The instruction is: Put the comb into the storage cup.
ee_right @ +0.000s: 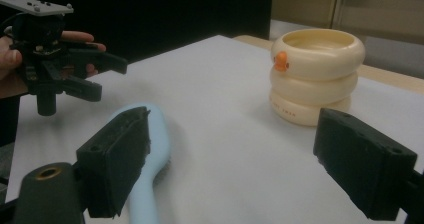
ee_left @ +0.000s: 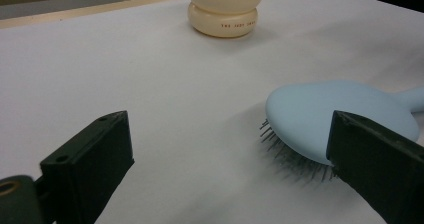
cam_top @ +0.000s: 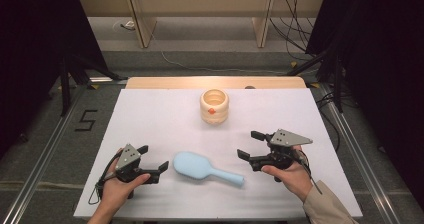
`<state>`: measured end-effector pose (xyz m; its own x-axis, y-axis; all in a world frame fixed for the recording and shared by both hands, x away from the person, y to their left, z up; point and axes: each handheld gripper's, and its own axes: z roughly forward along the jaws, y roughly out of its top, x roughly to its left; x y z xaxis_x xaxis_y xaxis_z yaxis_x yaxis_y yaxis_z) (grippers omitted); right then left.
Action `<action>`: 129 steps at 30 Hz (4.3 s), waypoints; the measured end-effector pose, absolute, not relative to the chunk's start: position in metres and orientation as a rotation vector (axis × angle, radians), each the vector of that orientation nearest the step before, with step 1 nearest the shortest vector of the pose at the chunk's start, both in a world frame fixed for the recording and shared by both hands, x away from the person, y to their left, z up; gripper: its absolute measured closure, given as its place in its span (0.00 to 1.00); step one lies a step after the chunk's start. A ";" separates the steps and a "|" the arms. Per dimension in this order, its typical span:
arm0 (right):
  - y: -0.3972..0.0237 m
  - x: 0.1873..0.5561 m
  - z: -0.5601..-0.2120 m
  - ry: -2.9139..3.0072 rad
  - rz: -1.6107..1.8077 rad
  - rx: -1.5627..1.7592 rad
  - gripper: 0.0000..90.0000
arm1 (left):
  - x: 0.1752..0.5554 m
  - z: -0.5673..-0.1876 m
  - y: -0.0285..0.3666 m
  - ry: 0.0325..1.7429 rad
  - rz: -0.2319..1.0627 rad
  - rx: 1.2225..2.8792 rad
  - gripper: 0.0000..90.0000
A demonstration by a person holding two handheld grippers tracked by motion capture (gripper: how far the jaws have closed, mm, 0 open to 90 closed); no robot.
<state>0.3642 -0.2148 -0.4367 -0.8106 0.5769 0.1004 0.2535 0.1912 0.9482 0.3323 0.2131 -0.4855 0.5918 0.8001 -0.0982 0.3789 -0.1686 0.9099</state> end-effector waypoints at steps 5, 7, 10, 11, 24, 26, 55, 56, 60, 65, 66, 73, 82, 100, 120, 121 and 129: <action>-0.209 0.364 -0.436 2.226 1.627 0.759 0.17 | 0.332 -0.485 0.213 0.969 0.506 1.777 0.05; -0.206 0.365 -0.434 2.248 1.613 0.744 0.18 | 0.333 -0.485 0.213 0.970 0.507 1.779 0.05; -0.199 0.365 -0.432 2.291 1.578 0.704 0.18 | 0.333 -0.485 0.213 0.968 0.510 1.780 0.04; -0.197 0.365 -0.431 2.307 1.566 0.692 0.18 | 0.333 -0.485 0.213 0.965 0.510 1.783 0.04; -0.150 0.367 -0.436 2.648 1.307 0.503 0.18 | 0.333 -0.486 0.212 0.962 0.506 1.786 0.04; -0.143 0.367 -0.438 2.704 1.233 0.489 0.18 | 0.333 -0.486 0.212 0.962 0.506 1.786 0.04; -0.079 0.380 -0.461 3.067 0.532 0.439 0.40 | 0.333 -0.486 0.212 0.959 0.501 1.788 0.04; -0.077 0.379 -0.462 3.059 0.537 0.455 0.41 | 0.333 -0.486 0.212 0.960 0.501 1.787 0.04; -0.075 0.380 -0.463 3.059 0.510 0.428 0.43 | 0.333 -0.486 0.212 0.959 0.502 1.788 0.04; -0.070 0.380 -0.464 3.051 0.484 0.429 0.47 | 0.333 -0.486 0.212 0.960 0.501 1.785 0.04; -0.070 0.380 -0.464 3.049 0.496 0.430 0.48 | 0.333 -0.486 0.212 0.959 0.500 1.787 0.04; -0.066 0.378 -0.463 3.031 0.480 0.456 0.58 | 0.333 -0.486 0.212 0.959 0.499 1.787 0.04; -0.063 0.376 -0.462 3.015 0.447 0.486 0.68 | 0.333 -0.486 0.212 0.959 0.498 1.788 0.04; -0.065 0.376 -0.462 3.015 0.454 0.567 0.78 | 0.333 -0.486 0.212 0.960 0.500 1.785 0.04; -0.075 0.383 -0.456 2.987 0.537 0.642 0.78 | 0.333 -0.486 0.214 0.968 0.503 1.774 0.04; -0.075 0.383 -0.455 2.982 0.546 0.653 0.78 | 0.333 -0.486 0.214 0.968 0.504 1.774 0.04; -0.081 0.387 -0.450 2.936 0.644 0.734 0.78 | 0.333 -0.486 0.214 0.970 0.503 1.774 0.05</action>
<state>0.3868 -0.0806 -0.4495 -0.8865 0.4596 0.0537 0.4399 0.8011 0.4060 0.3329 0.2141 -0.4855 0.5903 0.8011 -0.0993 0.3804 -0.1675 0.9095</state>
